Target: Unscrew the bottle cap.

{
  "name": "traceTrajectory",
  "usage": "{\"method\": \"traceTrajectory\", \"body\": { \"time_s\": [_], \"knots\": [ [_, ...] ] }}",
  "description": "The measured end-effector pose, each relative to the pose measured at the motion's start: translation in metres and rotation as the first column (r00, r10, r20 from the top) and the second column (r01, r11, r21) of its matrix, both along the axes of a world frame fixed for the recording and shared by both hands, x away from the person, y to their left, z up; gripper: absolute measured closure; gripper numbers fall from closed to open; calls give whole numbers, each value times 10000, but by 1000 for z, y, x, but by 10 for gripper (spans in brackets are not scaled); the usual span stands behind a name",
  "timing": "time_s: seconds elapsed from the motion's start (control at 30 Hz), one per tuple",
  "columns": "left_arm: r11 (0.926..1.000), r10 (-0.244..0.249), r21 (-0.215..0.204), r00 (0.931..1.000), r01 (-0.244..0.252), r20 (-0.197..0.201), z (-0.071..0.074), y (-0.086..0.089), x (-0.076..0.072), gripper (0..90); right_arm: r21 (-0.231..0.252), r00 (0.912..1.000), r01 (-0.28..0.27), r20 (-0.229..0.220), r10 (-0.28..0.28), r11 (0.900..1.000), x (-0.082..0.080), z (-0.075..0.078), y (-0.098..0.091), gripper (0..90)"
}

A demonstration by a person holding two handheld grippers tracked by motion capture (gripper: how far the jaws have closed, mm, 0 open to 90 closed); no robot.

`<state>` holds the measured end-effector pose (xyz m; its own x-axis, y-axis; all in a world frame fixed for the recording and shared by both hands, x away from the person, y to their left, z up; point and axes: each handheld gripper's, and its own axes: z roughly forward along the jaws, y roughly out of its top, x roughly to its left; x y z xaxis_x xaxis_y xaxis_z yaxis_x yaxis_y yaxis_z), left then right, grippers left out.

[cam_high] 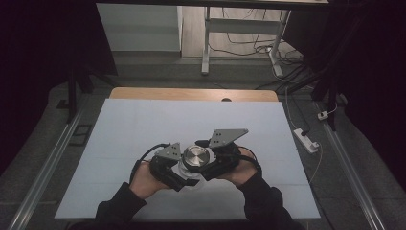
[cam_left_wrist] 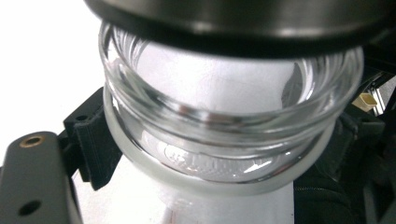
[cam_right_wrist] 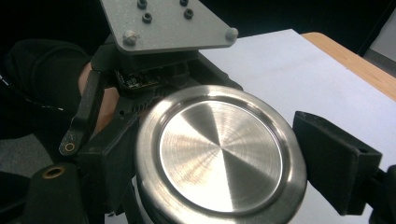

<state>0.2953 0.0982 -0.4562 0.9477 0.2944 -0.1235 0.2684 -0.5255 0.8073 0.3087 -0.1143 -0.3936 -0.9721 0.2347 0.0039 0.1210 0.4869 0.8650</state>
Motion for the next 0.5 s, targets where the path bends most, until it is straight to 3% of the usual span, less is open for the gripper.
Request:
{"method": "traceTrajectory", "body": {
  "time_s": [0.5],
  "knots": [
    [9995,315,-20,9995,-315,98,3,7,2,155,268,9967,795,114,-798,9965,3,6,-10,179]
  ]
}}
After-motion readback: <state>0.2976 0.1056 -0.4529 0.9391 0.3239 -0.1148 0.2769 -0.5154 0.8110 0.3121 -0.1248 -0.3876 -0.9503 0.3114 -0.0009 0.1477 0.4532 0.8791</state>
